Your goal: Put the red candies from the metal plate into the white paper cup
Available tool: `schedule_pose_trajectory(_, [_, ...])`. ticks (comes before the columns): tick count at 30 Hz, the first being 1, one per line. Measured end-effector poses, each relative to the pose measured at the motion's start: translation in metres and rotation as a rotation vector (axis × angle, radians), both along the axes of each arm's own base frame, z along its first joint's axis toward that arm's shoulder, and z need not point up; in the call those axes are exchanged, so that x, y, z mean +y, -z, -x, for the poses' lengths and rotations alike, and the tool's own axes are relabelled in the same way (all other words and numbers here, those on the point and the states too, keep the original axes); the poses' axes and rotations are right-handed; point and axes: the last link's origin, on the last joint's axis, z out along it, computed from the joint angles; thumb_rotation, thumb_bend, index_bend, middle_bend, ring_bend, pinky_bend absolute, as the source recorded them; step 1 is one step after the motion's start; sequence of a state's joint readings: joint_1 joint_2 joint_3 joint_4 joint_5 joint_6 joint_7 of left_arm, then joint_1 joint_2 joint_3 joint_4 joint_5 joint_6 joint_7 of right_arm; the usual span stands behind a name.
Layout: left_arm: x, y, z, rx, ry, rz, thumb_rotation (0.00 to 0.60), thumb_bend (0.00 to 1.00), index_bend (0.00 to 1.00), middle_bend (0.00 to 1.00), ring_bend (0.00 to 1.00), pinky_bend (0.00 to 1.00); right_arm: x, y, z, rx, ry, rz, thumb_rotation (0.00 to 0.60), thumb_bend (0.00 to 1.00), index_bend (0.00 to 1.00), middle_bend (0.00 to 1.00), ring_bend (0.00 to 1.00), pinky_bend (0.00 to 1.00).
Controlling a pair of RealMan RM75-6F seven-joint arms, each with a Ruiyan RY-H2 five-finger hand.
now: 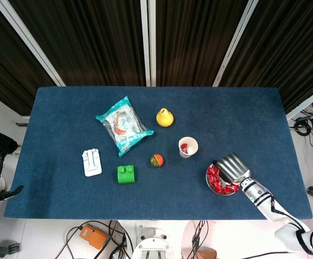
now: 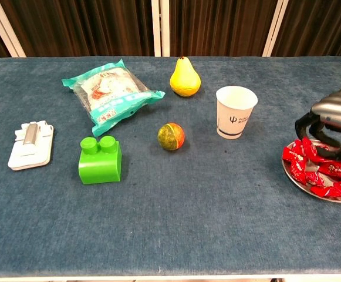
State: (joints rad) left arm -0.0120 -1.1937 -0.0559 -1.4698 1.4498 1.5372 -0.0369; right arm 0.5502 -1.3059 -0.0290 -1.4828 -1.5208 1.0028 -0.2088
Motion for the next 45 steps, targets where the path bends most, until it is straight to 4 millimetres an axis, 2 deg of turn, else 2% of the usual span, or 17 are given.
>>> schedule_pose_trajectory(5, [0.0,-0.001,0.0,0.002,0.003,-0.003,0.6,0.0,0.0,0.04,0.0,0.0,-0.005,-0.02,-0.017,-0.06,-0.027,0.05,0.6,0.66,0.68,0.84,1.0,1.0])
schedule_pose_trajectory(11, [0.002,-0.002,-0.004,0.003,0.015,-0.001,0.6,0.0,0.0,0.04,0.0,0.0,-0.036,-0.03,-0.052,-0.112,-0.07,0.1,0.6,0.66,0.68,0.84,1.0,1.0])
schedule_pose_trajectory(18, [0.001,-0.003,-0.003,0.007,0.003,0.0,0.6,0.0,0.0,0.04,0.0,0.0,-0.073,-0.012,-0.086,-0.052,-0.082,0.078,0.6,0.66,0.67,0.84,1.0,1.0])
schedule_pose_trajectory(25, [0.0,-0.003,0.0,0.005,-0.013,0.0,0.6,0.0,0.0,0.04,0.0,0.0,-0.093,0.009,-0.109,0.018,-0.093,0.066,0.6,0.66,0.62,0.84,1.0,1.0])
schedule_pose_trajectory(29, [0.0,-0.003,0.001,0.004,-0.011,-0.003,0.6,0.0,0.0,0.04,0.0,0.0,-0.095,0.014,-0.113,0.028,-0.09,0.064,0.6,0.63,0.52,0.84,0.99,1.0])
schedule_pose_trajectory(35, [0.001,-0.002,0.002,0.001,-0.012,-0.001,0.6,0.0,0.0,0.04,0.0,0.0,-0.091,0.016,-0.114,0.04,-0.102,0.07,0.6,0.52,0.38,0.84,0.99,1.0])
schedule_pose_trajectory(38, [0.001,-0.001,0.003,0.0,-0.012,0.0,0.6,0.0,0.0,0.04,0.0,0.0,-0.088,0.014,-0.115,0.027,-0.107,0.079,0.6,0.49,0.37,0.84,0.99,1.0])
schedule_pose_trajectory(41, [0.001,-0.001,0.003,-0.003,-0.01,-0.002,0.6,0.0,0.0,0.04,0.0,0.0,-0.081,0.006,-0.113,-0.011,-0.114,0.092,0.6,0.49,0.41,0.84,0.99,1.0])
schedule_pose_trajectory(45, [0.001,-0.001,0.005,-0.004,-0.011,0.0,0.6,0.0,0.0,0.04,0.0,0.0,-0.057,-0.008,-0.09,-0.037,-0.111,0.082,0.6,0.49,0.44,0.84,0.99,1.0])
